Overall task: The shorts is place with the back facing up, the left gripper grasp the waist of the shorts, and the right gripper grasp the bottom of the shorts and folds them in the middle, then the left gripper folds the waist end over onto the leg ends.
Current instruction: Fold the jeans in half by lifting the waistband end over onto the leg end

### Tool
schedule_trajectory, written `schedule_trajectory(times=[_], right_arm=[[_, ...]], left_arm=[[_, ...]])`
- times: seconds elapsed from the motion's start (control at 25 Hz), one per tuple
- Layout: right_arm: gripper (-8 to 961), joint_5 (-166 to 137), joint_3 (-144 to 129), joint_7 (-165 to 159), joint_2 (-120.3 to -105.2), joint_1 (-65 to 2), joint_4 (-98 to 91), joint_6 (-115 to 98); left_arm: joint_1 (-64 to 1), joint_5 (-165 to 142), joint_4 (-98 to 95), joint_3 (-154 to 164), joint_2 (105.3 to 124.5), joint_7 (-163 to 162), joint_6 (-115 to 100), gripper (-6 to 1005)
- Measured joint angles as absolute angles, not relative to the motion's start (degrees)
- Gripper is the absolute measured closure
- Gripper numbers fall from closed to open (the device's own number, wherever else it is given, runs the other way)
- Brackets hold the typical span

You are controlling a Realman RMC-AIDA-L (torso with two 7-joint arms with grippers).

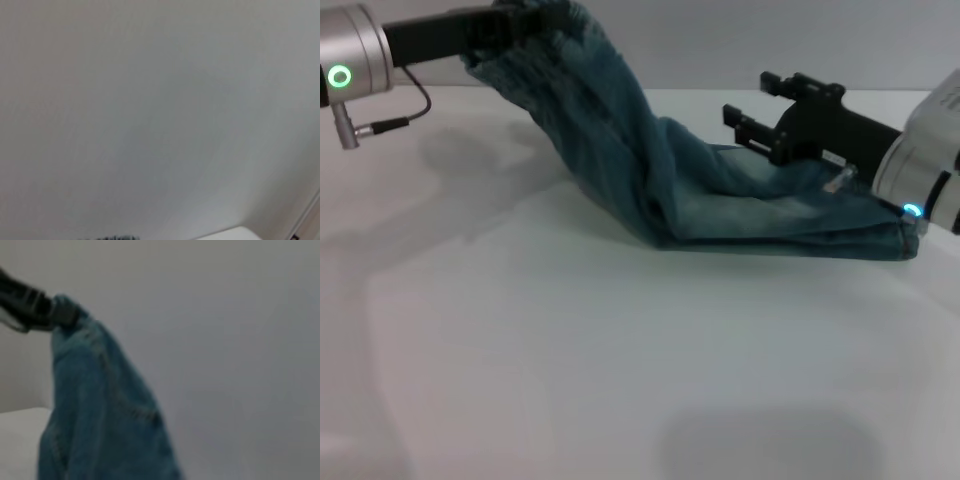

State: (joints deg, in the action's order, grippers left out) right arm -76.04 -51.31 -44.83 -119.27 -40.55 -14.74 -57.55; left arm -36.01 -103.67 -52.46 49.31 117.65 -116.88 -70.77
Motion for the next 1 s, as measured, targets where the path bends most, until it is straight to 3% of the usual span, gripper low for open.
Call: schedule_trajectory(times=[1.0], right_arm=[[312,-76.1,-61.2,-61.0,-119.67,-49.3,-10.6,-58.2]], left_arm=[[-40.0,-99.7,-55.3,52.1,117.78,-117.5,-71.8,861]])
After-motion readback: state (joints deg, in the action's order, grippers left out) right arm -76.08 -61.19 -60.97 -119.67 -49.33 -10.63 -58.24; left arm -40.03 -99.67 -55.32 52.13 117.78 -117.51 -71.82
